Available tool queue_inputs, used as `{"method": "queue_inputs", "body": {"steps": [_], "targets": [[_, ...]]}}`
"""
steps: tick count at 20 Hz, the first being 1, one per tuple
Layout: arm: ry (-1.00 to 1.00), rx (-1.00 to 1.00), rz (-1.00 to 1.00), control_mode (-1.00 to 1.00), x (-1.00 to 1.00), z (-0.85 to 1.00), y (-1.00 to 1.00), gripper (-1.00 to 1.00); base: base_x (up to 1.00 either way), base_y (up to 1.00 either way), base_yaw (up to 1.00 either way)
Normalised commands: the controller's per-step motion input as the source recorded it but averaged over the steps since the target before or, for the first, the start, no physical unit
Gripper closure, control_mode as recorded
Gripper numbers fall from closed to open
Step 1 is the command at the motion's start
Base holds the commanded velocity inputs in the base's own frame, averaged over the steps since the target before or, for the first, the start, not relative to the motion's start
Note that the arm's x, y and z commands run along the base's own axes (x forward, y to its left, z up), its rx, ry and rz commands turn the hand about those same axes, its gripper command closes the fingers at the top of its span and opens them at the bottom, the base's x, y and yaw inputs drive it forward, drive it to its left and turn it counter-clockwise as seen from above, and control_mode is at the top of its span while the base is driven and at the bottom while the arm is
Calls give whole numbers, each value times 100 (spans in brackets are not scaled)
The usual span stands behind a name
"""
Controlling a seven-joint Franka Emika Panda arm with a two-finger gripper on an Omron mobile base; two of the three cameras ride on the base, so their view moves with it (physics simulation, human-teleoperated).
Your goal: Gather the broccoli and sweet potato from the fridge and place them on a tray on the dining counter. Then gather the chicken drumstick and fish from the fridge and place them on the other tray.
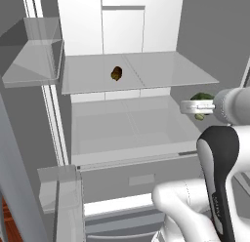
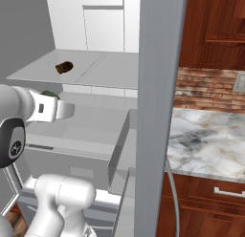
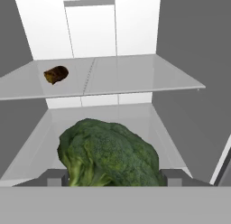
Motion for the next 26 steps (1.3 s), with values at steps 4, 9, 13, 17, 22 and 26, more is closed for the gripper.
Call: {"method": "queue_inputs", "body": {"steps": [4,9,13,17,22,26], "targets": [[0,0,0,-100,0,0,0,100,0,0,0],[0,0,0,100,0,0,0,100,-9,0,0],[0,0,0,100,0,0,0,100,-51,0,0],[0,0,0,100,0,0,0,100,-64,2,0],[0,0,0,100,0,0,0,100,-72,7,0],[0,0,0,100,0,0,0,100,-85,2,0]]}}
